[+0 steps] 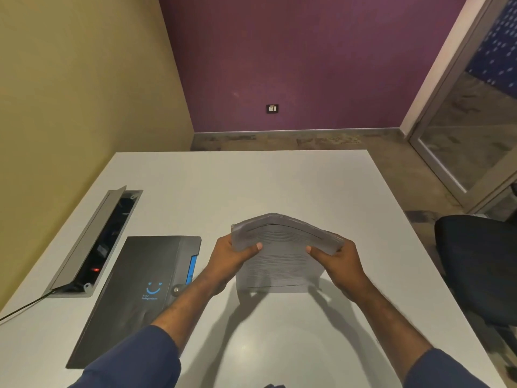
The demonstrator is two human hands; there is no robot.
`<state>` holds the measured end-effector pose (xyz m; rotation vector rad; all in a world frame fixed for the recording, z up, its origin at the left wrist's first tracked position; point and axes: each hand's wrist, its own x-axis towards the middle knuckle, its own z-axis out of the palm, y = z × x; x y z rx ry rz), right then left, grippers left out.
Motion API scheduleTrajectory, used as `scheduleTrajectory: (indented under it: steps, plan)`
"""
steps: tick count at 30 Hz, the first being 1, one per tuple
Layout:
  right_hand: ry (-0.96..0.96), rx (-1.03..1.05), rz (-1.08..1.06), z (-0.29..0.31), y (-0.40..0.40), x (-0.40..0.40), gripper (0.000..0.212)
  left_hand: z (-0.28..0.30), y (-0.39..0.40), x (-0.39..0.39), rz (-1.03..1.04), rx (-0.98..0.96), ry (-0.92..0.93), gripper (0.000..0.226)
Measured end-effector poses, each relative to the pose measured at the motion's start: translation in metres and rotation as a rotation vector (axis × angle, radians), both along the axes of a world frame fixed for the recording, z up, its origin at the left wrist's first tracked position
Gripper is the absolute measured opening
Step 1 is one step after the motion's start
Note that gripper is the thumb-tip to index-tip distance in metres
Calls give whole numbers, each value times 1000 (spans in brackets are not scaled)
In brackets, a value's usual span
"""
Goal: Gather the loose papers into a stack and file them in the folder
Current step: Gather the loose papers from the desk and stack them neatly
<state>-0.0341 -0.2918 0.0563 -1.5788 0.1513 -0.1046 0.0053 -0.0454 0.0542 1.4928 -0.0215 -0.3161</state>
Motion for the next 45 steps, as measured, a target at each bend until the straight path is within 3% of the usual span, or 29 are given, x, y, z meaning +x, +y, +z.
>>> scheduleTrajectory:
  steps: [7, 11, 13, 17, 20, 24, 27, 33, 36, 41, 45]
  plan:
    - [28, 44, -14, -10, -10, 0, 36, -2, -4, 2, 228, 126, -55, 5]
    - [128, 9, -116, -29, -20, -9, 65, 12, 7, 6, 323, -48, -63, 6]
    - [169, 88, -178, -33, -19, -16, 71, 20, 12, 11, 373, -183, -34, 12]
    - [162, 364, -66, -40, -1, -28, 58, 28, 17, 15, 374, -509, 86, 19]
    - [163, 621, 66, -40, 16, -27, 54, 22, 14, 11, 342, -592, 169, 19]
    - [224, 647, 19, -29, 20, -18, 51, 6, 13, 5, 420, -648, 353, 38]
    - [281, 618, -30, -31, 12, -16, 44, -8, 18, 1, 379, -574, 397, 17]
    - [358, 617, 39, -32, -21, -15, 41, -12, 39, 5, 329, -470, 452, 29]
    - [374, 636, 86, -35, -40, -15, 42, 3, 66, 19, 195, -496, 499, 34]
    - [429, 572, 254, -31, -50, -12, 52, 25, 76, 33, -132, -234, 518, 27]
    - [431, 500, 320, -23, -53, -8, 50, 19, 57, 33, -8, -150, 438, 19]
